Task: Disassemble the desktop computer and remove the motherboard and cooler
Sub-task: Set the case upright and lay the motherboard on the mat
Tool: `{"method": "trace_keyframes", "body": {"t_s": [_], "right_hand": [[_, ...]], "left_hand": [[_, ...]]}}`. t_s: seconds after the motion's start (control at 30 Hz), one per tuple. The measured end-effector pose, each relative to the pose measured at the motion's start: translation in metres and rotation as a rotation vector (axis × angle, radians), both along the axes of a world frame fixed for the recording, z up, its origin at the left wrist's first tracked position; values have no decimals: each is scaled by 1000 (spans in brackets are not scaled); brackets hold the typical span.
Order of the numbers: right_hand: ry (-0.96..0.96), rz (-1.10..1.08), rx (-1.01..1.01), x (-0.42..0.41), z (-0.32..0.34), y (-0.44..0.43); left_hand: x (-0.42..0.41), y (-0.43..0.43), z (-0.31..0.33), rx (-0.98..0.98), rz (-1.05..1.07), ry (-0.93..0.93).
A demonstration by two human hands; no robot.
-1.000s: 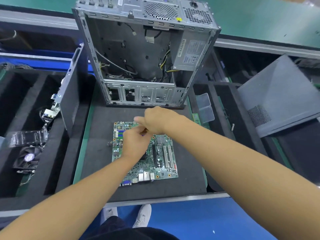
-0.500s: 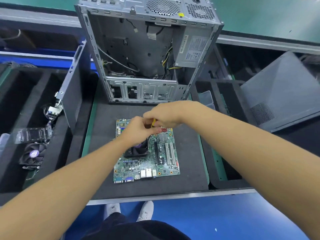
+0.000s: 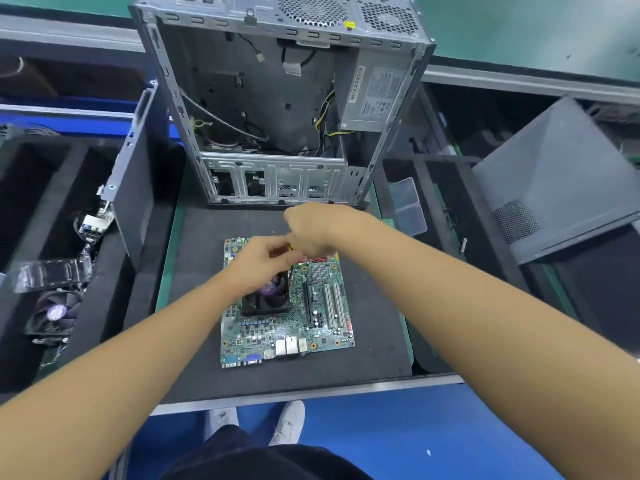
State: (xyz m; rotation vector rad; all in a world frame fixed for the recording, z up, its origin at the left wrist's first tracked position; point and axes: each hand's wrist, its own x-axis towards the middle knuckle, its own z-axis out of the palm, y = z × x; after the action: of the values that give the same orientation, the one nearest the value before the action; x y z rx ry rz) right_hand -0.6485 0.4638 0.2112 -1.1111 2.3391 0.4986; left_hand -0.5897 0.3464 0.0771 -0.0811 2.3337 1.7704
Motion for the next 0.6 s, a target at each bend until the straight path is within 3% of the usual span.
{"method": "trace_keyframes", "body": {"t_s": [0.13, 0.27, 0.4, 0.53, 0.6], "right_hand": [[-116, 2, -51, -6, 1, 10], [-157, 85, -25, -7, 1, 5], [-85, -8, -66, -10, -1, 10], [144, 176, 77, -3, -3, 12], [143, 177, 105, 2, -3, 15]], "left_hand": [[-7, -9, 11, -101, -161, 38], [6, 5, 5, -112, 71, 47], [12, 27, 3, -171, 227, 156], [8, 46, 4, -224, 339, 189], [10, 51, 3, -201, 358, 207]]}}
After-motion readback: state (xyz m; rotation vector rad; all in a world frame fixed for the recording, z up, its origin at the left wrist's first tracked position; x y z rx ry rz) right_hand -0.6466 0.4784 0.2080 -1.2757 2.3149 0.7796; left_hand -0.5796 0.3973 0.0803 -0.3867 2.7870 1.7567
